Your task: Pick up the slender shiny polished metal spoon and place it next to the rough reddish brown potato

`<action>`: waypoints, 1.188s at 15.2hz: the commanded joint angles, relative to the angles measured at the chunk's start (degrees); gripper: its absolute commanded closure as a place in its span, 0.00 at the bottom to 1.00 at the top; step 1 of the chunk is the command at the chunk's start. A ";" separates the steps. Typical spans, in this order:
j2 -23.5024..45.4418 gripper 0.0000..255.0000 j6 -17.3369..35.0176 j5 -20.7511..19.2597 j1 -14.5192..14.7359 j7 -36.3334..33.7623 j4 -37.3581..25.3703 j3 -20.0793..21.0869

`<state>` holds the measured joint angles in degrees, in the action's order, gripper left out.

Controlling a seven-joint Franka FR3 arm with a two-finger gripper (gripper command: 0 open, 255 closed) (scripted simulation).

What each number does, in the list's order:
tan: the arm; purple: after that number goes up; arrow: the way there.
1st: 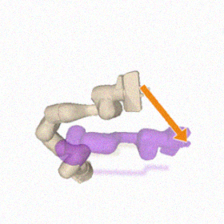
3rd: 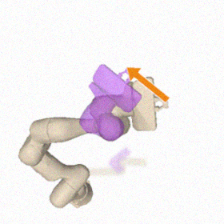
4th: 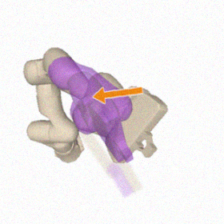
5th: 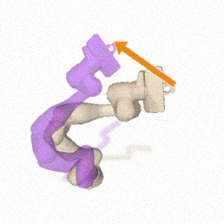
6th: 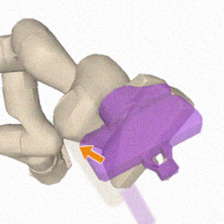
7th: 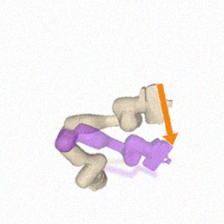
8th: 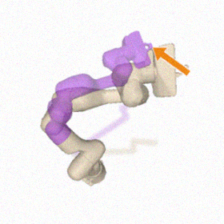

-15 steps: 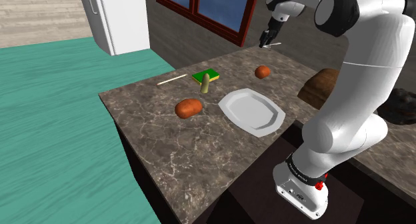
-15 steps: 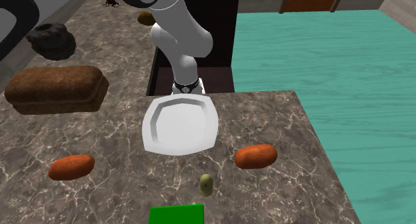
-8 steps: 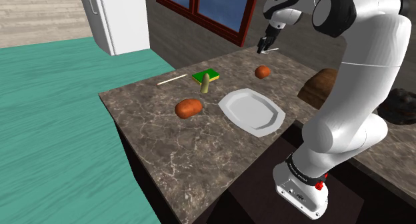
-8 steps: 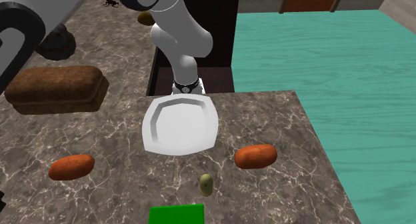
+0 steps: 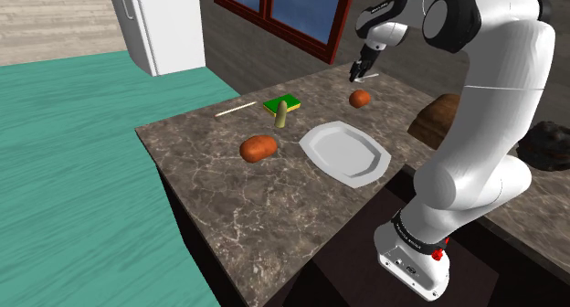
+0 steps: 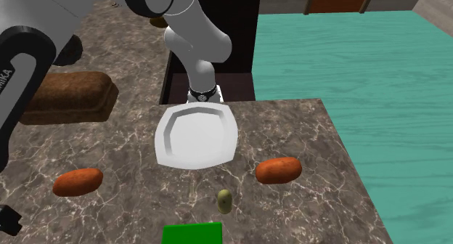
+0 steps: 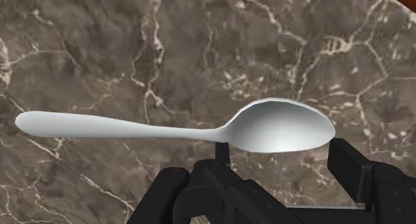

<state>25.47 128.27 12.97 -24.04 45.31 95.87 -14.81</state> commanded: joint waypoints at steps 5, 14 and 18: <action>1.44 1.00 2.47 0.65 -0.16 0.53 1.05 0.34; 1.44 0.00 2.47 0.65 -0.16 0.53 1.05 0.34; 0.25 0.00 1.17 0.23 -0.04 0.27 0.90 0.09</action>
<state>26.28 130.20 13.41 -24.10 45.70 97.01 -14.59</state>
